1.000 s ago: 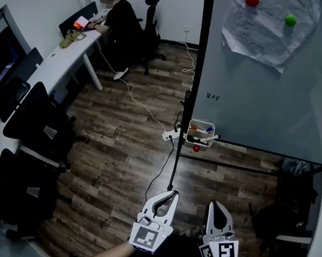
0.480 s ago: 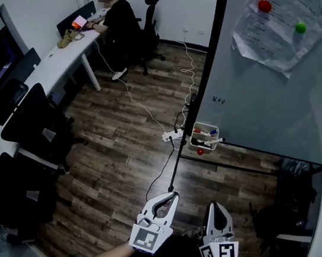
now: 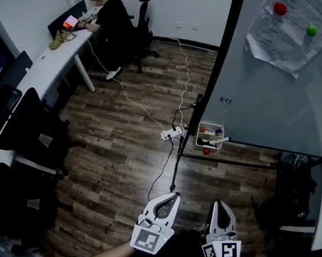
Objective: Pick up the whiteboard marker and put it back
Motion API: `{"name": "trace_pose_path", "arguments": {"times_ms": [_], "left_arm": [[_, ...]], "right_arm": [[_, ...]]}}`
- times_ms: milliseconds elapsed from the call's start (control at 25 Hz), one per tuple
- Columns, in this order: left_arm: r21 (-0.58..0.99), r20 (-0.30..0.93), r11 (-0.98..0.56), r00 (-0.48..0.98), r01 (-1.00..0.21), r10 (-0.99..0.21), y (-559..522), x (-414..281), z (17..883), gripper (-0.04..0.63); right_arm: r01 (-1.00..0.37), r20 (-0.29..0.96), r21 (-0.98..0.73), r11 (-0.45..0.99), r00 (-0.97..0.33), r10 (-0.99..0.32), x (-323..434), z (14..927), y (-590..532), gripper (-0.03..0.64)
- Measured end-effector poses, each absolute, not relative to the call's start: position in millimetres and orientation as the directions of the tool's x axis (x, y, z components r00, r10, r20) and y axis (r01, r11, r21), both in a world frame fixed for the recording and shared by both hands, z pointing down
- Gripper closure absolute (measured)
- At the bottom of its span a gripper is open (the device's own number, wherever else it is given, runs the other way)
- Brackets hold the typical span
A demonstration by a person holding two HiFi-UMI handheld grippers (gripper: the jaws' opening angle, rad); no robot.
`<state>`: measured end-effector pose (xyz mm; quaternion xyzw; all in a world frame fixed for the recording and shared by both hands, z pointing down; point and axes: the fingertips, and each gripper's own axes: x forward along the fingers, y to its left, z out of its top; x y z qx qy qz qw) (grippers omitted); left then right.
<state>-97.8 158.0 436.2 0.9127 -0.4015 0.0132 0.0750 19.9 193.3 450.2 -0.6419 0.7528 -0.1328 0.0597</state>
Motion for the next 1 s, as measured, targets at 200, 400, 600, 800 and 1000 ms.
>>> {"name": "trace_pose_path", "arguments": {"times_ms": [200, 400, 600, 800, 1000], "left_arm": [[0.138, 0.081, -0.685, 0.697, -0.715, -0.712, 158, -109, 441, 0.588], [0.169, 0.083, -0.689, 0.706, -0.705, -0.703, 158, -110, 442, 0.588], [0.178, 0.077, -0.696, 0.715, -0.695, -0.695, 153, -101, 442, 0.588], [0.181, 0.093, -0.691, 0.711, -0.7, -0.697, 140, -88, 447, 0.588], [0.172, 0.099, -0.683, 0.702, -0.71, -0.705, 121, -73, 446, 0.588]], "right_arm": [[-0.955, 0.093, -0.271, 0.118, -0.149, -0.985, 6, 455, 196, 0.604], [-0.96, 0.094, -0.259, 0.108, -0.137, -0.986, 5, 452, 196, 0.604], [-0.961, 0.098, -0.255, 0.106, -0.134, -0.986, 10, 452, 194, 0.604], [-0.957, 0.107, -0.265, 0.117, -0.15, -0.983, 19, 460, 181, 0.604], [-0.953, 0.104, -0.273, 0.129, -0.162, -0.981, 34, 461, 160, 0.604]]}}
